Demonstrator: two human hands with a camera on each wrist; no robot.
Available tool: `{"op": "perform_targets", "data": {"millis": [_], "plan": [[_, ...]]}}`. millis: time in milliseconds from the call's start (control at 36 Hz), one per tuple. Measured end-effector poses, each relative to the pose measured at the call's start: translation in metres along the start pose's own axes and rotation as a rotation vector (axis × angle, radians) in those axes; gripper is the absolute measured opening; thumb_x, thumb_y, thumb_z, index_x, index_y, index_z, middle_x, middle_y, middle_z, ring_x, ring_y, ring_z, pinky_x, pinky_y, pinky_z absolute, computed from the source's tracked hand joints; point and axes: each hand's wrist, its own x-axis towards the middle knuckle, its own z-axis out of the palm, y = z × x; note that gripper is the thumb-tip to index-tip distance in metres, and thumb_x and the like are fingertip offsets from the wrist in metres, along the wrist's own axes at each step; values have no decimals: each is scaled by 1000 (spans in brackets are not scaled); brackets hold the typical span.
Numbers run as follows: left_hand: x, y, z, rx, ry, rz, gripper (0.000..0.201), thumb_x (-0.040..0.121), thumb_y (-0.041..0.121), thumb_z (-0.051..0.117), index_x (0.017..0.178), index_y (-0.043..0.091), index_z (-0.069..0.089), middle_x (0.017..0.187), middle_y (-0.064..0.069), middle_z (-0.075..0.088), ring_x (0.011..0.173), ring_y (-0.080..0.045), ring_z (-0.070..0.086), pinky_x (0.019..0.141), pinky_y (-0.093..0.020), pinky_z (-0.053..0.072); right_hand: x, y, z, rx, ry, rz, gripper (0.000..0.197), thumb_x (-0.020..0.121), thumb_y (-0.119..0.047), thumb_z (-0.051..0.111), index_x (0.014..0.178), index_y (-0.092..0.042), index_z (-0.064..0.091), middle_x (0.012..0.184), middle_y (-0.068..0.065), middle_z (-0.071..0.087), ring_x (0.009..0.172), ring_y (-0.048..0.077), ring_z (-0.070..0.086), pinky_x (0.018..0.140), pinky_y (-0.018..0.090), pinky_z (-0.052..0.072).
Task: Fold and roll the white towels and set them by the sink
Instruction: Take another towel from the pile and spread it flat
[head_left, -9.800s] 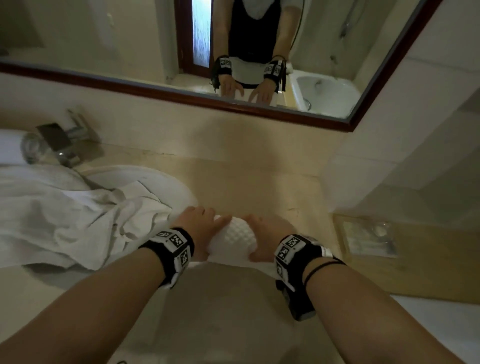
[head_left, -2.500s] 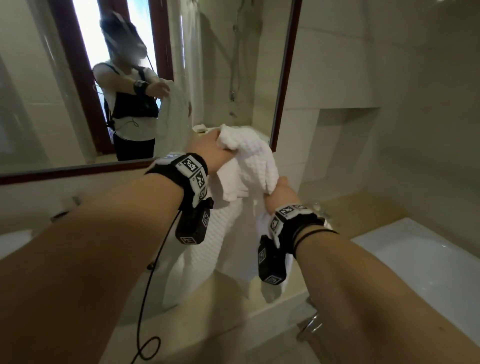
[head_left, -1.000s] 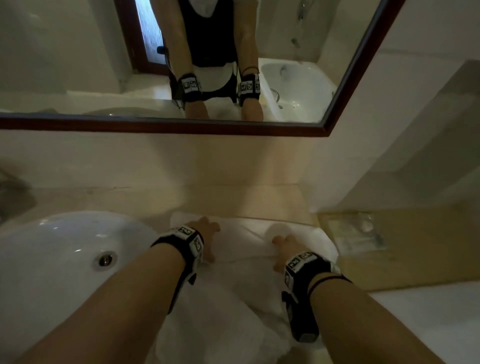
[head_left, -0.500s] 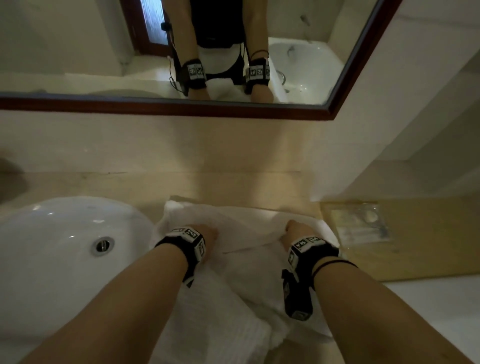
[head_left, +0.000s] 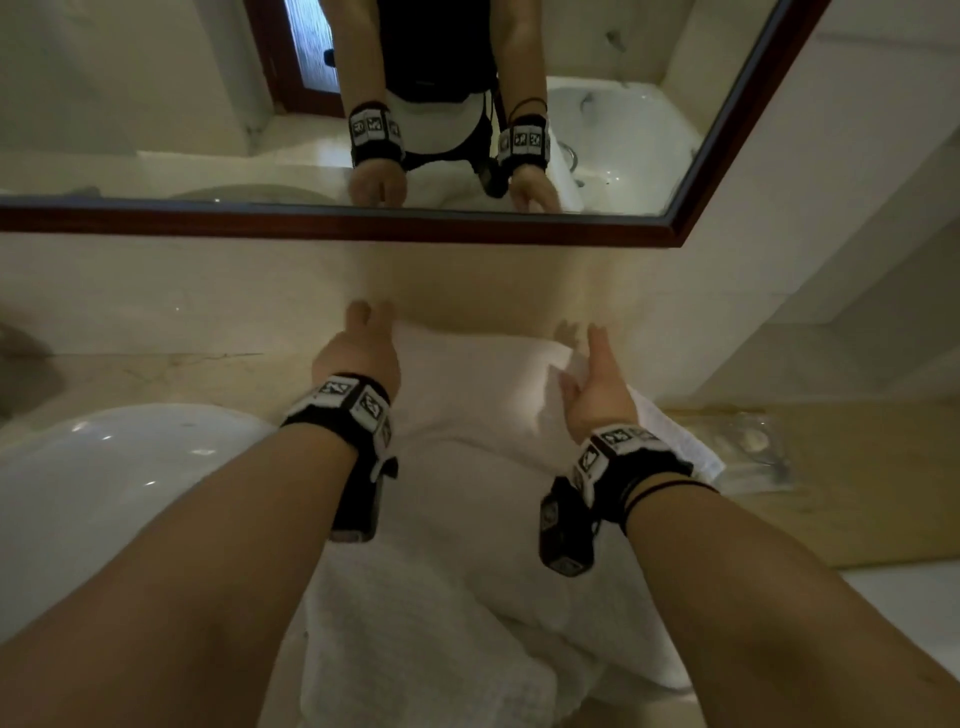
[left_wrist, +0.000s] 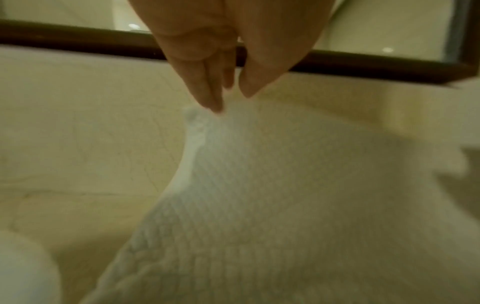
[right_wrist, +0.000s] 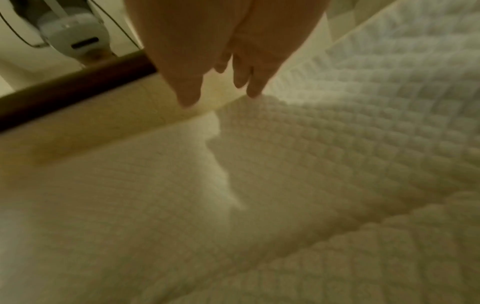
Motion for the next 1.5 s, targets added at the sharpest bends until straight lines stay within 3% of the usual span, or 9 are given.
{"op": "perform_targets", "data": {"millis": [83, 250, 361, 583, 806, 1055, 1139, 1278, 1500], "plan": [[3, -4, 6, -105, 66, -55, 66, 90, 9, 47, 146, 25, 16, 155, -6, -4, 136, -32, 26, 109, -40, 33, -6, -2, 8, -190, -172, -42, 79, 95, -26, 52, 151, -24, -3, 158, 2, -14, 146, 19, 10, 113, 22, 15], [-22, -2, 47, 263, -275, 201, 39, 93, 28, 48, 131, 28, 45, 146, -5, 24, 134, -27, 30, 112, -37, 30, -43, 43, 15, -714, -439, 148, 71, 93, -34, 49, 150, -30, 6, 158, 4, -13, 146, 27, -5, 118, 39, 15], [-45, 20, 71, 258, -435, 379, 36, 91, 24, 54, 127, 27, 50, 138, -2, 37, 127, -26, 38, 108, -38, 34, -67, 68, 5, -663, -509, 416, 69, 95, -35, 44, 151, -24, 5, 158, 6, -9, 145, 34, 3, 116, 46, 19], [-80, 86, 104, 223, -536, 548, 71, 89, 41, 57, 148, 33, 18, 156, -2, 6, 142, -29, 14, 114, -43, 21, -74, 90, -24, -601, -447, 464, 54, 100, -27, 38, 147, -6, 23, 153, 17, 19, 139, 34, 25, 113, 40, 26], [-87, 81, 119, 306, -648, 497, 84, 70, 19, 79, 136, 34, 30, 136, -5, 19, 112, -36, 51, 94, -40, 48, -63, 108, -33, -386, -433, 576, 59, 90, -21, 57, 142, -9, 33, 146, 15, 33, 131, 34, 38, 106, 35, 36], [-86, 74, 106, 348, -724, 526, 61, 73, 17, 74, 122, 26, 40, 130, -8, 27, 105, -38, 52, 90, -46, 49, -53, 100, -15, -525, -454, 358, 48, 87, -23, 60, 131, -10, 46, 139, 13, 44, 127, 32, 45, 107, 41, 38], [-86, 70, 105, 360, -744, 527, 57, 75, 17, 72, 122, 25, 42, 131, -9, 28, 107, -37, 51, 92, -47, 48, -30, 81, -17, -464, -292, 249, 35, 99, -17, 40, 132, -7, 49, 138, 15, 45, 124, 29, 46, 98, 26, 38], [-84, 51, 107, 334, -664, 520, 66, 80, 14, 68, 135, 27, 34, 141, -5, 19, 111, -34, 52, 92, -38, 45, 29, 37, -47, -152, 51, 126, 38, 96, -4, 37, 130, -10, 53, 135, 18, 35, 123, 34, 41, 106, 33, 32], [-92, 26, 110, 199, -529, 373, 63, 83, 35, 67, 139, 32, 38, 147, -2, 21, 130, -27, 38, 109, -33, 35, -9, 64, -32, -509, -365, 219, 55, 95, -30, 47, 147, -21, 29, 156, 15, 6, 142, 35, 11, 116, 44, 16]]}}
